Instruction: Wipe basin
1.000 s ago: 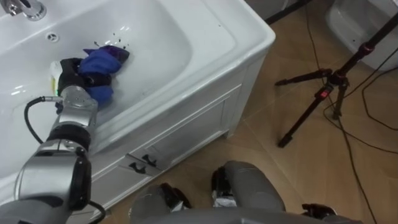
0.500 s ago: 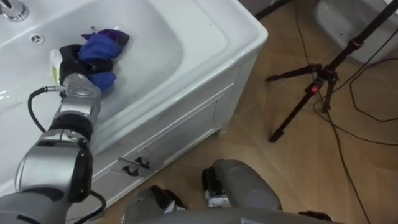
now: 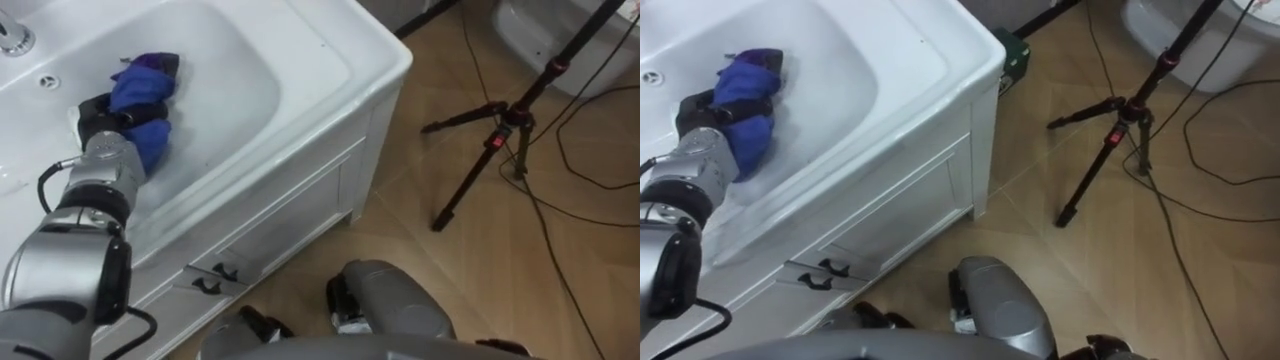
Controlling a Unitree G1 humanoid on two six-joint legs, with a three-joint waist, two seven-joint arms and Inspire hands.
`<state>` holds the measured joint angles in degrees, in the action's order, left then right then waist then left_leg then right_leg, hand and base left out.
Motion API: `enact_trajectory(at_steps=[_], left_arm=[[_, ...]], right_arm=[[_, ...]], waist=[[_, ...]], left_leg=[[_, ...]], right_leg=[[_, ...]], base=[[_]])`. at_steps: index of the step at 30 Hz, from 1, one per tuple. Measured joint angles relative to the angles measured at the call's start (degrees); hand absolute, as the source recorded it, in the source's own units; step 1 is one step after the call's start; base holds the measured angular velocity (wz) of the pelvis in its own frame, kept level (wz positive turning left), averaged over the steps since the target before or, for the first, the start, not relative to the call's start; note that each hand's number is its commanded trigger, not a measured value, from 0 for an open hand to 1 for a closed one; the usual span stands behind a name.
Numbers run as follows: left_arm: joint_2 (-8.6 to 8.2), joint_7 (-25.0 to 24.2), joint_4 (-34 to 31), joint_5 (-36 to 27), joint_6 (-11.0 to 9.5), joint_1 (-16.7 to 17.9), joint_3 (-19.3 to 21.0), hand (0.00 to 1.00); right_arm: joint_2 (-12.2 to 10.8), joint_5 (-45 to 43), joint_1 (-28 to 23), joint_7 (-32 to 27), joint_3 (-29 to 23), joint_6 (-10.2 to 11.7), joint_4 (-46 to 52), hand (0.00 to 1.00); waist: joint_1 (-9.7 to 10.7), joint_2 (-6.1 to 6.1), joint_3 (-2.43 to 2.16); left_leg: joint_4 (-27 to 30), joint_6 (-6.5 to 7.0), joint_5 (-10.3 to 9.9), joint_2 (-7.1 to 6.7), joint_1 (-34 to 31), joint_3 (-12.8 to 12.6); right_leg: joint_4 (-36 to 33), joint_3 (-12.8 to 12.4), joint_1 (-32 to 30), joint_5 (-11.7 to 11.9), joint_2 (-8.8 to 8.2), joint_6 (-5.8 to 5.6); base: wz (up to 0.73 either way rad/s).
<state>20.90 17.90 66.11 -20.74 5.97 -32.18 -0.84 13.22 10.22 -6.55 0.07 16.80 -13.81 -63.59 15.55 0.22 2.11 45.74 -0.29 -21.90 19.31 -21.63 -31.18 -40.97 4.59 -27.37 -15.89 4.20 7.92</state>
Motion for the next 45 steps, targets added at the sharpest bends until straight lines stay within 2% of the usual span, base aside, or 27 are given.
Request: enact_trajectory(at_steps=[3, 8, 14, 17, 18, 20, 21, 22, 23, 24, 25, 26, 27, 28, 30, 31, 32, 34, 36, 38, 39, 41, 42, 43, 45], left_arm=[[-0.08, -0.53, -0.31, -0.13, 0.79, -0.19, 0.12, 1.00], [0.03, 0.41, -0.55, -5.67, 2.11, 0.14, 0.20, 1.00], [0.10, 0.65, -0.80, -5.78, 3.52, 1.36, 0.83, 1.00], [-0.55, 0.21, -0.92, 1.29, 3.91, 2.64, 2.91, 1.00], [-0.72, -0.14, -0.92, 4.00, 4.29, 2.99, 2.77, 1.00], [-0.61, -1.57, -2.14, 8.54, 5.20, 2.97, 2.54, 1.00], [-0.66, -2.84, -3.26, 11.49, 5.47, 2.99, 2.07, 1.00], [-0.80, -3.50, -4.50, 14.58, 6.45, 2.98, 1.49, 1.00], [-0.80, -3.65, -5.16, 16.06, 7.11, 2.97, 0.96, 1.00], [-0.34, -3.83, -5.83, 19.34, 7.84, 2.95, -0.38, 1.00], [0.67, -3.86, -5.75, 21.82, 8.11, 2.96, -1.55, 1.00], [1.14, -3.80, -5.77, 22.78, 8.12, 2.95, -2.06, 1.00], [1.82, -3.40, -5.76, 24.10, 8.12, 2.96, -3.00, 1.00], [2.48, -2.99, -5.76, 25.25, 8.13, 2.92, -3.93, 1.00], [2.86, -2.65, -5.85, 25.51, 8.14, 2.86, -4.74, 1.00], [2.53, -2.64, -5.88, 25.52, 8.15, 2.86, -5.25, 1.00], [2.33, -2.80, -5.94, 25.54, 8.17, 2.86, -5.74, 1.00], [1.48, -3.51, -6.77, 27.37, 8.16, 2.84, -6.86, 1.00], [0.78, -3.91, -7.80, 30.40, 8.14, 2.73, -7.27, 1.00], [0.14, -4.58, -9.17, 34.52, 7.76, 2.49, -7.23, 1.00], [-0.08, -4.82, -10.00, 37.16, 7.56, 2.48, -7.24, 1.00], [-0.33, -4.92, -11.35, 40.10, 7.55, 2.48, -7.42, 1.00], [-0.37, -4.92, -11.86, 42.20, 7.54, 2.48, -8.02, 1.00], [-0.37, -4.92, -12.15, 43.20, 7.49, 2.49, -8.46, 1.00], [-0.42, -4.94, -12.43, 46.87, 7.19, 2.48, -8.88, 1.00]], right_arm=[[0.01, 0.74, -0.94, -0.49, 0.01, 0.00, 0.40, 0.00], [0.02, 1.04, -4.77, -0.66, 0.10, -0.33, 2.29, 0.00], [0.23, 0.58, -7.69, -0.58, -0.03, -2.13, 3.78, 0.00], [0.14, 0.18, -8.22, -0.08, -0.08, -1.71, 3.93, 0.00], [0.17, 0.24, -8.79, -0.02, -0.09, -1.60, 4.03, 0.00], [0.14, 0.33, -9.79, 0.26, -0.31, -0.98, 4.30, 0.00], [0.14, 0.32, -10.19, 0.59, -0.79, -0.76, 4.39, 0.00], [0.35, 0.45, -10.33, 0.59, -1.20, -0.56, 4.32, 0.00], [0.60, 0.70, -10.37, 0.62, -1.19, -0.47, 4.33, 0.00], [0.41, 0.83, -10.37, 0.65, -1.12, 0.03, 4.17, 0.00], [0.00, 0.95, -10.57, 1.44, -0.70, 0.15, 4.66, 0.00], [0.00, 1.01, -10.65, 2.07, -0.41, 0.22, 5.25, 0.00], [0.00, 0.94, -10.72, 2.64, -0.61, 0.49, 5.75, 0.00], [0.01, 0.78, -10.79, 2.58, -0.89, 0.94, 5.73, 0.00], [0.10, 0.68, -11.24, 2.55, -2.42, 1.87, 5.69, 0.00], [0.53, 0.70, -11.75, 2.49, -2.79, 2.47, 5.49, 0.00], [0.77, 0.70, -11.81, 2.44, -3.06, 2.59, 5.29, 0.00], [2.19, 0.69, -11.05, 2.44, -3.13, 3.30, 3.50, 0.00], [2.85, 0.73, -11.13, 2.45, -3.34, 4.19, 2.20, 0.00], [2.79, 0.66, -11.38, 2.50, -4.62, 4.49, 1.19, 0.00], [2.95, 0.73, -11.65, 2.44, -4.59, 4.54, 0.68, 0.00], [3.21, 0.70, -11.93, 2.50, -4.59, 4.75, -0.52, 0.00], [3.44, 0.69, -11.91, 2.47, -4.63, 5.03, -1.12, 0.00], [3.65, 0.65, -11.89, 2.48, -4.65, 5.07, -1.27, 0.00], [4.64, -0.19, -11.58, 2.41, -4.75, 5.59, -1.53, 0.00]], waist=[[0.02, -0.01, -0.02], [-0.05, 0.08, -0.13], [-0.55, 0.29, -0.47], [-0.62, -0.55, -0.42], [-0.58, -0.66, -0.52], [0.18, -0.49, -0.63], [-0.14, -0.50, -0.63], [-0.27, -0.19, -0.94], [-0.30, 0.19, -1.01], [-0.30, 0.09, -0.98], [-0.53, -0.97, -0.83], [-0.80, -1.60, -0.77], [-0.98, -2.20, -0.73], [-0.67, -2.39, -0.70], [-0.03, -2.07, -0.57], [0.49, -1.79, -0.36], [0.58, -1.59, -0.37], [2.24, -0.44, -0.04], [3.36, 0.00, -0.16], [4.06, -0.46, -0.16], [4.29, -1.10, -0.11], [4.78, -1.16, -0.14], [4.76, -1.16, -0.17], [4.84, -1.14, -0.19], [5.87, -1.09, -0.21]], left_leg=[[0.03, 0.36, -0.20, -0.03, 0.46, -0.05], [-0.02, 0.63, -0.38, 0.10, 1.96, -0.29], [1.10, -0.31, -0.82, 0.08, 3.36, 0.91], [5.14, -2.76, 1.74, 0.25, 3.00, 3.19], [6.14, -3.39, 2.64, 0.78, 2.24, 5.14], [4.38, -3.58, 2.79, 1.62, 0.84, 7.04], [3.55, -3.57, 2.78, 2.07, 0.54, 7.96], [2.10, -3.76, 2.90, 2.25, 0.50, 8.94], [1.10, -3.91, 3.00, 2.56, 0.67, 9.27], [0.85, -2.81, 2.42, 2.50, 2.15, 8.55], [0.19, -3.06, 1.75, 2.47, 3.60, 6.81], [0.18, -2.95, 1.64, 2.72, 4.15, 5.86], [0.56, -2.55, 1.21, 3.36, 4.18, 4.66], [1.49, -2.68, 1.10, 4.39, 3.91, 4.54], [3.15, -3.12, 0.98, 6.41, 3.11, 4.67], [4.19, -3.65, 1.19, 7.06, 3.01, 4.73], [4.47, -3.86, 1.32, 7.30, 2.93, 4.89], [6.19, -3.91, 1.36, 7.57, 1.12, 7.17], [9.77, -4.29, 1.59, 7.54, -0.84, 7.39], [11.95, -4.66, 1.80, 6.45, -1.13, 6.91], [12.45, -4.74, 1.84, 5.68, -1.14, 6.78], [12.43, -4.90, 1.94, 6.02, -1.25, 6.89], [12.39, -4.90, 1.94, 6.07, -1.26, 7.31], [12.32, -4.90, 1.94, 6.02, -1.26, 7.37], [11.54, -4.93, 1.96, 5.74, -1.30, 7.70]], right_leg=[[0.07, -0.05, 0.19, 0.02, 0.07, -0.21], [0.22, -0.10, 1.30, -0.52, 0.18, -0.40], [0.24, -1.88, 3.35, -0.94, 1.25, -0.65], [0.41, -4.62, 4.95, -1.10, 1.89, -1.00], [0.54, -5.06, 5.74, -1.27, 1.96, -1.30], [0.48, -5.28, 5.51, -1.44, 2.03, -1.94], [0.28, -6.44, 5.04, -1.33, 2.33, -2.43], [0.10, -7.62, 4.55, -1.30, 2.72, -3.09], [0.01, -7.92, 4.38, -1.25, 3.08, -3.45], [-0.61, -8.45, 4.26, -1.50, 3.01, -4.18], [-1.04, -5.34, 4.44, -1.66, 0.73, -3.80], [-1.30, -1.15, 4.63, -1.73, -1.87, -3.65], [-2.57, 6.18, 5.67, -2.03, -7.25, -3.92], [-3.95, 11.17, 6.80, -2.74, -10.41, -5.06], [-5.68, 14.52, 7.20, -4.58, -12.13, -4.77], [-6.50, 14.05, 6.77, -6.05, -11.49, -4.01], [-7.00, 13.51, 6.36, -6.54, -10.92, -3.39], [-8.11, 11.90, 5.31, -7.32, -8.93, -1.96], [-8.80, 10.33, 4.28, -7.51, -7.97, -1.03], [-8.70, 7.54, 4.11, -7.46, -6.65, -0.90], [-8.62, 5.31, 4.13, -7.46, -5.74, -0.91], [-7.73, 2.39, 4.39, -7.37, -3.23, -0.98], [-6.91, -0.27, 4.69, -6.79, -1.04, -1.06], [-6.57, -1.46, 4.81, -6.29, -0.18, -1.10], [-6.00, -5.42, 4.91, -4.88, 2.40, -0.92]], base=[[0.03], [0.00], [-0.15], [-0.30], [0.00], [0.18], [0.00], [-0.13], [-0.23], [-0.32], [-0.41], [-0.51], [-0.36], [-0.24], [0.03], [0.07], [0.06], [0.10], [0.24], [0.22], [0.10], [0.05], [-0.03], [-0.04], [0.00]])
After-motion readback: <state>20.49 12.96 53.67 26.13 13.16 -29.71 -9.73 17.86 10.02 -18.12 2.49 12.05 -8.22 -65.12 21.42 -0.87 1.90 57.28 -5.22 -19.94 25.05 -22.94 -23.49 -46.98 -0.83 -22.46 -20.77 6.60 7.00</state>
